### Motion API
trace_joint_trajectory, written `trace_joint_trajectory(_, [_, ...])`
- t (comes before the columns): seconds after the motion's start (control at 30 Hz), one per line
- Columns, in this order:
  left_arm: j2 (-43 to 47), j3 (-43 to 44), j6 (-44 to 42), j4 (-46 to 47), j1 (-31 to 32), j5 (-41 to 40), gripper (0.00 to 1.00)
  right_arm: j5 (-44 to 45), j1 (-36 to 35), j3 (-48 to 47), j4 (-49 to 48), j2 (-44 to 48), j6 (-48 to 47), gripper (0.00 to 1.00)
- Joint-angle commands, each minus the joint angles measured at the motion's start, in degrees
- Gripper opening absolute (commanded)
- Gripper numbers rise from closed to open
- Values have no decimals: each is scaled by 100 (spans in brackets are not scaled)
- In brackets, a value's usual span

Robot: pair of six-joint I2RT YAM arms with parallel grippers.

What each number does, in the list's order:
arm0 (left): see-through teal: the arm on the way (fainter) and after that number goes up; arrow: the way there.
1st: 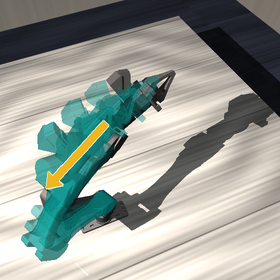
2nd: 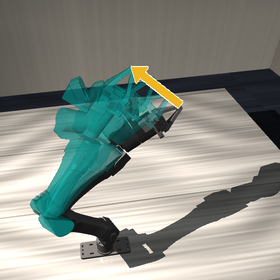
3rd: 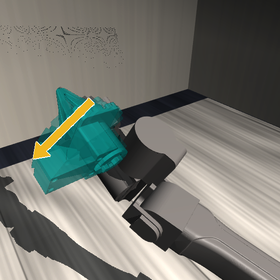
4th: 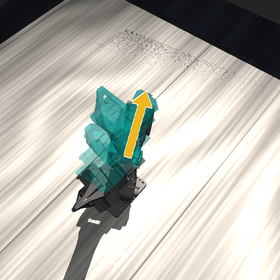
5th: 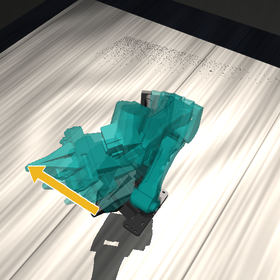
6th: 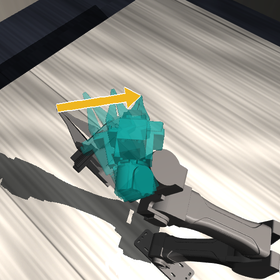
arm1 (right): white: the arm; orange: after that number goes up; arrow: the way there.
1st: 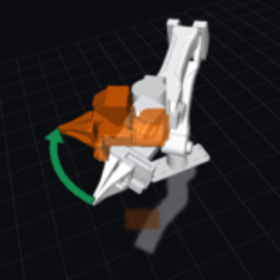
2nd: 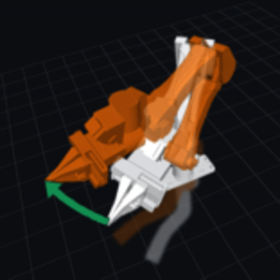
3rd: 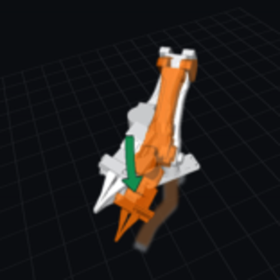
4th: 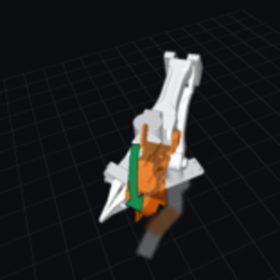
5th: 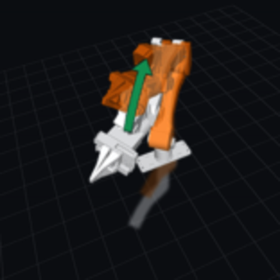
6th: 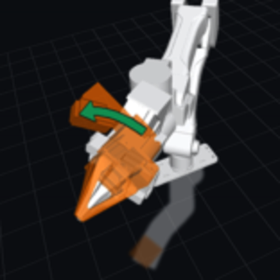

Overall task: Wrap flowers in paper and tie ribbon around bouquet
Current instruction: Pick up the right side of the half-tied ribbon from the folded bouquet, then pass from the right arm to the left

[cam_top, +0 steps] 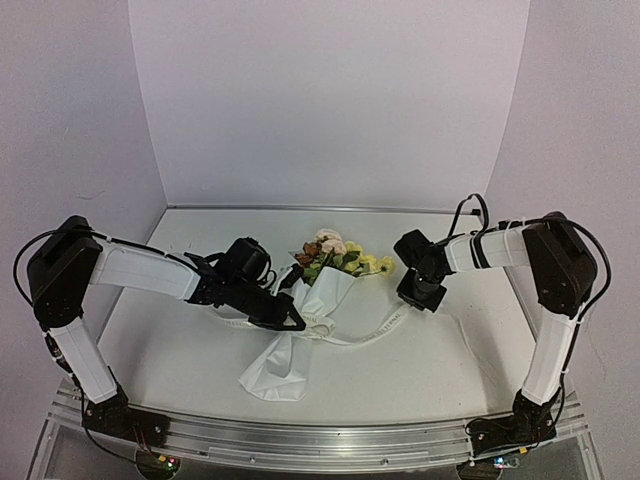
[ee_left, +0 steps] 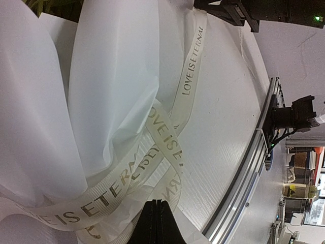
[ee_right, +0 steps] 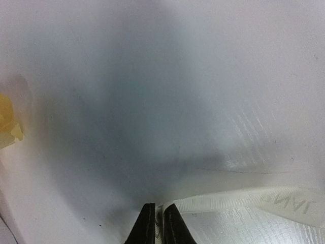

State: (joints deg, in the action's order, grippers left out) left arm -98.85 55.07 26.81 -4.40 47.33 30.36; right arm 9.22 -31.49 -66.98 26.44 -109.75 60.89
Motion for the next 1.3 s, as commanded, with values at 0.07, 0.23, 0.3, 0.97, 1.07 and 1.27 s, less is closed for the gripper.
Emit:
trace_joint_trajectory(0.07, [267, 61, -132, 169, 31, 156, 0, 455, -279, -139, 137, 559, 1, 0])
trace_joint_trajectory(0.23, [470, 6, -197, 124, 31, 189, 0, 680, -808, -233, 163, 948, -27, 0])
trace_joint_trajectory(0.3, [496, -15, -219, 124, 31, 240, 0, 731, -991, -484, 172, 930, -119, 0])
trace_joint_trajectory(0.97, [934, 63, 1177, 1540, -1318, 1720, 37, -1352, -2047, -1773, -1241, 486, -2598, 0])
trace_joint_trajectory(1.07, [666, 337, 1444, 1448, -1461, 1978, 52, -1589, -2242, -1759, -1318, 551, -3058, 0])
trace_joint_trajectory(1.27, [129, 368, 2695, 2299, -1698, 2589, 70, -1755, -2453, -1638, -1423, 734, -3589, 0])
